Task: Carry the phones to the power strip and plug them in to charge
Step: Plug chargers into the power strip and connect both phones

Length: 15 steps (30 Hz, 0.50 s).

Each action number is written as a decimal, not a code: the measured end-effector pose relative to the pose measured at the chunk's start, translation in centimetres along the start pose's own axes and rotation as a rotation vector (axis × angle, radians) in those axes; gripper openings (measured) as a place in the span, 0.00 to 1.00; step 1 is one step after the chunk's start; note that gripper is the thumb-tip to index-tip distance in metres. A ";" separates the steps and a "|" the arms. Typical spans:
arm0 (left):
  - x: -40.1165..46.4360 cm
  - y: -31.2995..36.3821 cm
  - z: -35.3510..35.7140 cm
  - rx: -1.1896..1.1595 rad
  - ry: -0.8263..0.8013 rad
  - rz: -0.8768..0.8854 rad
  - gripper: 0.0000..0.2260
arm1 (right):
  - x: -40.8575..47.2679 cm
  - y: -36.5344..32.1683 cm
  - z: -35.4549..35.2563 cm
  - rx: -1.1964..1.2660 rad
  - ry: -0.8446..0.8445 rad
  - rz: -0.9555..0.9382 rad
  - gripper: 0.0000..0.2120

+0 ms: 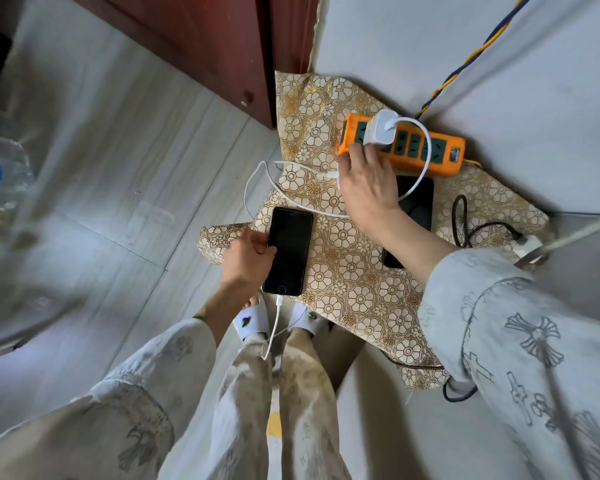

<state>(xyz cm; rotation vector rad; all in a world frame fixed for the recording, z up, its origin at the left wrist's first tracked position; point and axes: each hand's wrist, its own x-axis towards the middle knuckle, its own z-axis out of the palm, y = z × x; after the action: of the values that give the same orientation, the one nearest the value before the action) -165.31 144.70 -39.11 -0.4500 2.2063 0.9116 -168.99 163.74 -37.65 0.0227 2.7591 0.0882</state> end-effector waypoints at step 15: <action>0.4 8.4 -4.0 -0.034 0.234 0.705 0.22 | -4.6 -0.1 -5.4 0.642 0.383 -0.095 0.22</action>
<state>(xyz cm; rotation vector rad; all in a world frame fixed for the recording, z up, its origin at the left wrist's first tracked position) -172.02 147.61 -33.28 0.2525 2.6159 1.3041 -166.71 163.16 -30.98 0.0486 3.0262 -0.9021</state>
